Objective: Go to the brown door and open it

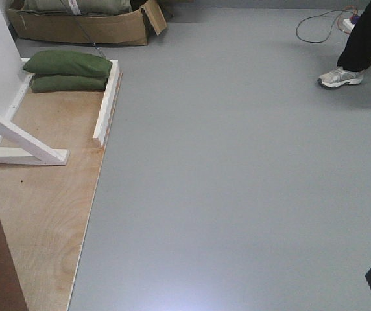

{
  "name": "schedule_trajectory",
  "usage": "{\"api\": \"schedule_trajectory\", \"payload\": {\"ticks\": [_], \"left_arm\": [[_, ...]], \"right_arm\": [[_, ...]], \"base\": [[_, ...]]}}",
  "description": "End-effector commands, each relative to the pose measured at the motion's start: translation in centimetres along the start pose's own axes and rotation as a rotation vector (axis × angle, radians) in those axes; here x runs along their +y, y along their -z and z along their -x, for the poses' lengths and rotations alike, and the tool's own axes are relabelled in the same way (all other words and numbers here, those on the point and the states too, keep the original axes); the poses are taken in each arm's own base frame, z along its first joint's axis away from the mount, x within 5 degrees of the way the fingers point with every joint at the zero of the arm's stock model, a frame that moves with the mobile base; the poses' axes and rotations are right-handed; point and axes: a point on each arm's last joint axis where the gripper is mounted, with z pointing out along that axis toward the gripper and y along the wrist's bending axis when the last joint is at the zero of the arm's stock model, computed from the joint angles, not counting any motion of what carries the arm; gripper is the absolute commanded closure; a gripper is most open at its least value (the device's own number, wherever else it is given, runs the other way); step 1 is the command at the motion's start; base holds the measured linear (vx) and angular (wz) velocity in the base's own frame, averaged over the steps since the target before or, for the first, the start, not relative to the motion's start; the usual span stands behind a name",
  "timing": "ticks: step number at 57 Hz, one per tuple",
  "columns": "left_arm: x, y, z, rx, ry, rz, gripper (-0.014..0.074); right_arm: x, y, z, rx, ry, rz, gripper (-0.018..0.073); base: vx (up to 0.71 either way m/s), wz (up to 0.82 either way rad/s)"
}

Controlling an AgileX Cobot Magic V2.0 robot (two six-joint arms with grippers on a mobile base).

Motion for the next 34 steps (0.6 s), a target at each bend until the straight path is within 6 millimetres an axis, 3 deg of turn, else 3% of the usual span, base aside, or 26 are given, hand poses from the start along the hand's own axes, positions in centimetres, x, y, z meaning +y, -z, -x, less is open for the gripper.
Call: {"api": "schedule_trajectory", "payload": {"ticks": [1, 18, 34], "left_arm": [[-2.0, 0.4, -1.1, 0.173, -0.010, -0.145, 0.0603], [-3.4, 1.8, -2.9, 0.455, -0.005, -0.304, 0.0603], [-4.6, 4.6, -5.9, 0.867, -0.025, -0.512, 0.0603]], "right_arm": [[0.0, 0.1, 0.6, -0.087, 0.008, -0.004, 0.0559], [0.0, 0.1, 0.6, -0.087, 0.008, -0.004, 0.0559], [0.0, 0.1, 0.6, -0.087, 0.008, -0.004, 0.0559]], "base": [[0.00, 0.00], [0.00, 0.00], [0.00, 0.00]]}}
